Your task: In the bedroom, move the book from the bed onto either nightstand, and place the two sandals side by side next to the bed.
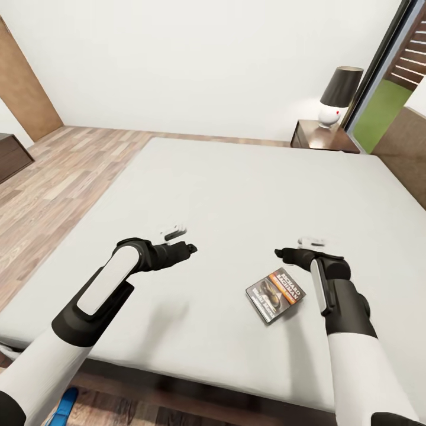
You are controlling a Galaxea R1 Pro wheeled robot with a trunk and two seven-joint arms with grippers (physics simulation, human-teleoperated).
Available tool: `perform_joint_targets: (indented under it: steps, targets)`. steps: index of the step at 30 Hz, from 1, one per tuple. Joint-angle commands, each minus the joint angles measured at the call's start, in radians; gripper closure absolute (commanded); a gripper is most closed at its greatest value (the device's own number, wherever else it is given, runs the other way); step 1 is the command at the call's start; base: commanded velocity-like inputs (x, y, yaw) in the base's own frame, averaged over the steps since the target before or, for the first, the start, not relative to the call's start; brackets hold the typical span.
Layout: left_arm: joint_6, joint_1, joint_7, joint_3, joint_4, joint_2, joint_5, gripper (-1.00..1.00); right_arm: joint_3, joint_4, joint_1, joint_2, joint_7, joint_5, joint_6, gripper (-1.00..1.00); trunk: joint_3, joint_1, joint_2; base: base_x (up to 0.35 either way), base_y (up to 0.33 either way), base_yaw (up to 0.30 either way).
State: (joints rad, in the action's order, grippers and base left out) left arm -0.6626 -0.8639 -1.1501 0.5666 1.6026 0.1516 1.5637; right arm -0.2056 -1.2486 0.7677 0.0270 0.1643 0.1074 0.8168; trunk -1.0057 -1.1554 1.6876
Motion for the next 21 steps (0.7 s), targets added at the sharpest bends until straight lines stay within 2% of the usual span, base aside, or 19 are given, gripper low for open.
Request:
perform_joint_targets:
  steps: [1,2,9,12,18,20,21]
  targets:
    - [-0.004,-0.001,-0.008,0.001,0.001,0.0,0.005,-1.0,-0.004,0.025,0.021,0.0,0.002,0.01,0.003,-1.0,-0.001,0.0,0.0,0.0,0.0,0.0]
    - [-0.004,-0.001,-0.008,0.001,0.001,0.0,0.005,-1.0,-0.004,0.025,0.021,0.0,0.002,0.01,0.003,-1.0,-0.001,0.0,0.0,0.0,0.0,0.0]
    - [-0.004,-0.004,-0.011,0.001,0.003,-0.001,0.006,-1.0,-0.024,0.277,0.194,-0.008,-0.026,0.013,-0.016,-1.0,-0.001,0.0,0.0,0.0,0.0,0.0]
    - [-0.016,-0.008,-0.015,0.002,0.004,-0.004,0.007,-1.0,-0.027,0.437,0.281,-0.012,-0.059,0.015,-0.054,-1.0,-0.001,0.0,0.0,0.0,0.0,0.0]
    - [-0.063,-0.011,-0.014,-0.004,0.004,-0.009,0.007,-1.0,-0.03,0.842,0.484,-0.024,-0.209,0.01,-0.191,-1.0,-0.001,0.0,0.0,0.0,0.0,0.0]
    - [-0.073,-0.011,-0.014,-0.009,0.004,-0.01,0.007,-1.0,-0.03,0.94,0.529,-0.027,-0.245,0.008,-0.232,-1.0,-0.001,0.0,0.0,0.0,0.0,0.0]
    - [-0.073,-0.011,-0.014,-0.009,0.004,-0.01,0.007,-1.0,-0.03,0.94,0.529,-0.027,-0.245,0.008,-0.232,-1.0,-0.001,0.0,0.0,0.0,0.0,0.0]
